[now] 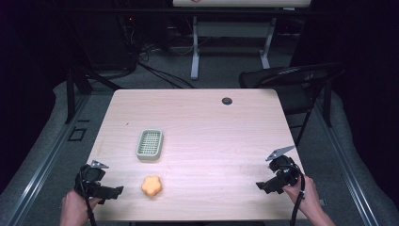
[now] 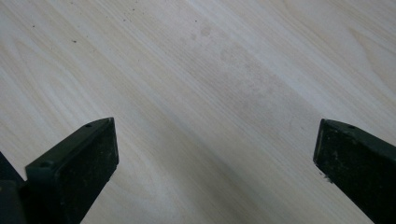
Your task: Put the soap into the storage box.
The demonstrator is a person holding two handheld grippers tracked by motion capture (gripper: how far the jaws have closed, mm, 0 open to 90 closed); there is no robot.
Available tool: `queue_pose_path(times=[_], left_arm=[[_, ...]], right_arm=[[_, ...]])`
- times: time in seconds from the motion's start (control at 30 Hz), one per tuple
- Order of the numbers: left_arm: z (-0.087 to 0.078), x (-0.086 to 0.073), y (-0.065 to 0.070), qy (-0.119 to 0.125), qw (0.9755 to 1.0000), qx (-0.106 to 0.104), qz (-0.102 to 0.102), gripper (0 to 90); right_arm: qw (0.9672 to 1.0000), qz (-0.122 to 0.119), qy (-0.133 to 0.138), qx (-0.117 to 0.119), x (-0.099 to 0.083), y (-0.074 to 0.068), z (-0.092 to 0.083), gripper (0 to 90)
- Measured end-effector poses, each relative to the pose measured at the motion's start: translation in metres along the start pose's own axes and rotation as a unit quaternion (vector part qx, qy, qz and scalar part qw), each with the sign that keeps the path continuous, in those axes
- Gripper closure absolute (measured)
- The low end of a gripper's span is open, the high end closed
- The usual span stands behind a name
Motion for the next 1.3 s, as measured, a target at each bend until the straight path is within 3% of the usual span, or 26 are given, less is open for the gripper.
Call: queue_pose_path(times=[0.1,0.17,0.27,0.43,0.57,0.67,0.7,0.73,0.83,0.9,1.07,1.3], left_arm=[[0.002,0.003,0.002,-0.012,0.9999,-0.005,0.003,0.0],[0.004,0.004,0.003,-0.020,0.9995,-0.023,-0.007,0.0],[0.006,0.004,0.007,-0.027,0.9993,-0.025,-0.004,0.0],[0.006,0.005,0.012,-0.036,0.9990,-0.028,0.001,0.0],[0.007,0.010,0.020,-0.049,0.9984,-0.022,0.018,0.0],[0.009,0.012,0.024,-0.058,0.9978,-0.024,0.023,0.0],[0.010,0.013,0.025,-0.061,0.9975,-0.024,0.026,0.0],[0.010,0.013,0.026,-0.065,0.9972,-0.024,0.028,0.0],[0.010,0.015,0.028,-0.069,0.9967,-0.023,0.036,0.1],[0.012,0.018,0.032,-0.086,0.9949,-0.022,0.049,0.1],[0.018,0.026,0.041,-0.092,0.9932,-0.024,0.067,0.1],[0.025,0.033,0.051,-0.103,0.9901,-0.031,0.090,0.1]], right_arm=[[0.9999,-0.002,-0.009,0.005,-0.002,0.000,0.001,0.0],[0.9999,-0.006,-0.013,0.004,-0.003,0.000,0.001,0.0],[1.0000,-0.001,-0.008,0.002,-0.003,-0.001,0.001,0.0],[0.9998,-0.013,-0.016,0.002,-0.001,-0.002,0.003,0.0],[0.9992,-0.027,-0.030,0.002,0.000,-0.004,0.005,0.0],[0.9992,-0.028,-0.026,0.008,0.001,-0.006,0.006,0.0],[0.9987,-0.039,-0.032,0.003,0.001,-0.006,0.004,0.0],[0.9992,-0.032,-0.025,0.009,0.001,-0.008,0.004,0.0],[0.9987,-0.045,-0.027,0.001,0.001,-0.010,0.002,0.0],[0.9986,-0.044,-0.028,0.000,0.002,-0.010,0.003,0.0],[0.9989,-0.033,-0.032,0.007,0.001,-0.008,0.006,0.0],[0.9982,-0.043,-0.042,0.004,0.001,-0.009,0.005,0.0]])
Point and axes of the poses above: each handheld gripper's, and its own axes: z roughly forward along the jaws, x roughly out of its top, y roughly to its right, the point moved 1 cm from there along z, roughly forward along the jaws, and after that the axes turned 13 degrees about -x, right-handed, at the moved point
